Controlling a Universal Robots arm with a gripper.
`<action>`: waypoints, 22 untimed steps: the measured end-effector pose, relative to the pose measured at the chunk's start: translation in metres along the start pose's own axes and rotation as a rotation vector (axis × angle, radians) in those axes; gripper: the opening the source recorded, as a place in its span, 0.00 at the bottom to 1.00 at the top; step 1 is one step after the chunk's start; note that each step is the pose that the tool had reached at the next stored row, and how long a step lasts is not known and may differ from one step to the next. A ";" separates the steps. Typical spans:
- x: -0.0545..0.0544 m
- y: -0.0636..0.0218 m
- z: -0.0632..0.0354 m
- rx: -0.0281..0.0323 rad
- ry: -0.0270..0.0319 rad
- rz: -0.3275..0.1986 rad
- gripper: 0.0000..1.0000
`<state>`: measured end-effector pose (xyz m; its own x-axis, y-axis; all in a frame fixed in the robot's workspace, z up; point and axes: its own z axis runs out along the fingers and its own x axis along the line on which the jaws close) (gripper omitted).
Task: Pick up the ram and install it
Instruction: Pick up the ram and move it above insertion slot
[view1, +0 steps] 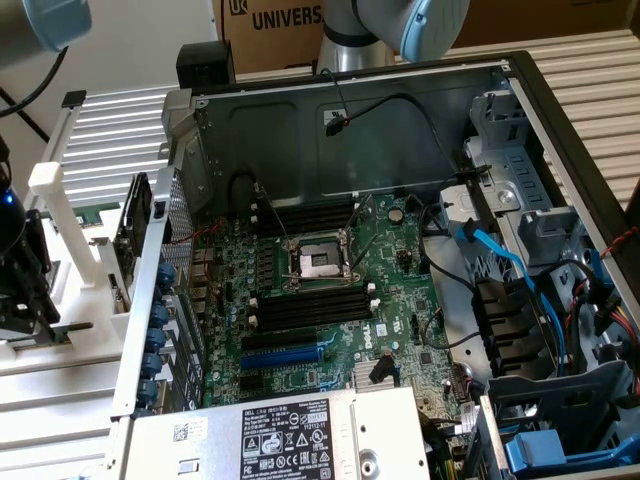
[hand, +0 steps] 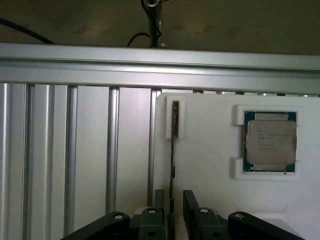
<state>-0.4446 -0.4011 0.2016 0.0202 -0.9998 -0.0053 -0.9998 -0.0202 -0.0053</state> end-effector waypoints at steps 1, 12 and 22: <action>0.000 0.0003 0.0002 0.0002 0.0001 0.000 0.29; 0.000 0.0011 0.0010 0.0004 0.0001 0.000 0.29; 0.000 0.0011 0.0009 0.0002 0.0001 0.000 0.20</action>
<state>-0.4457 -0.4010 0.2007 0.0203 -0.9998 -0.0052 -0.9998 -0.0203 -0.0055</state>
